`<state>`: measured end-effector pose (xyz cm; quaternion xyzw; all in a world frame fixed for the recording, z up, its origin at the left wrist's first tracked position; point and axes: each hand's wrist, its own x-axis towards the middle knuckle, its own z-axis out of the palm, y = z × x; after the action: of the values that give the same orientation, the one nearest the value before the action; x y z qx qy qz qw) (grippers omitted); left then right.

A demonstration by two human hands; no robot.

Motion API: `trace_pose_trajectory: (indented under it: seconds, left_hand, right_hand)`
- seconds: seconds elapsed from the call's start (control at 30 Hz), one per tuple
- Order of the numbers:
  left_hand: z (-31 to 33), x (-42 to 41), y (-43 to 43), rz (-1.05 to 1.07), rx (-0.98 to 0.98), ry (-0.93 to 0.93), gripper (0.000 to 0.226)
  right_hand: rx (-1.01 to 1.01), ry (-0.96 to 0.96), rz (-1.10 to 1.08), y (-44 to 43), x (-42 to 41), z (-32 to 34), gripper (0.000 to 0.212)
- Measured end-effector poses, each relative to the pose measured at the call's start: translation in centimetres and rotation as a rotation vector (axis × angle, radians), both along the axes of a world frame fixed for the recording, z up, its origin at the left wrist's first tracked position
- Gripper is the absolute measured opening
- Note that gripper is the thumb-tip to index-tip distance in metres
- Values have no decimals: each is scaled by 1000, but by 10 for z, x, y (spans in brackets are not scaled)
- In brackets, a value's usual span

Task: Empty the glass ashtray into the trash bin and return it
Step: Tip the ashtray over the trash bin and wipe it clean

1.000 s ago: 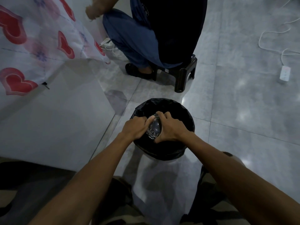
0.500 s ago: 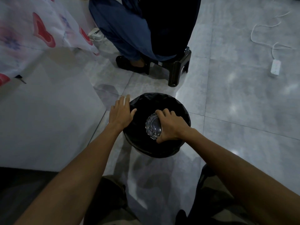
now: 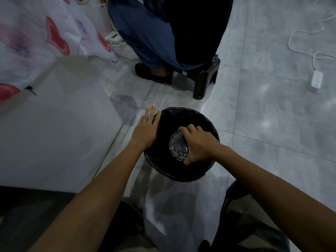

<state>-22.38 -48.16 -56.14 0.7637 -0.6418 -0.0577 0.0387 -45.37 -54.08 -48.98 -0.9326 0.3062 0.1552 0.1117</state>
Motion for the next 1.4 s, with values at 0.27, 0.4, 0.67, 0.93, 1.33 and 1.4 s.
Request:
trace_pose_trajectory:
  seconds: [0.27, 0.4, 0.67, 0.93, 1.33, 1.4]
  left_hand:
    - [-8, 0, -5, -1, -7, 31, 75]
    - [-9, 3, -7, -10, 23, 83, 82]
    - [-8, -4, -5, 0, 22, 164, 82]
    - [-9, -6, -4, -4, 11, 172, 82]
    - [-12, -8, 2, -1, 21, 175, 80]
    - [-11, -9, 1, -4, 30, 162, 84]
  right_hand:
    - [63, -72, -41, 14, 25, 11, 129]
    - [21, -34, 270, 33, 41, 7, 130]
    - [3, 11, 176, 15, 31, 13, 132]
    - [-41, -31, 72, 12, 21, 12, 133]
    - [9, 22, 147, 7, 22, 22, 132]
    - [102, 95, 302, 28, 23, 14, 127]
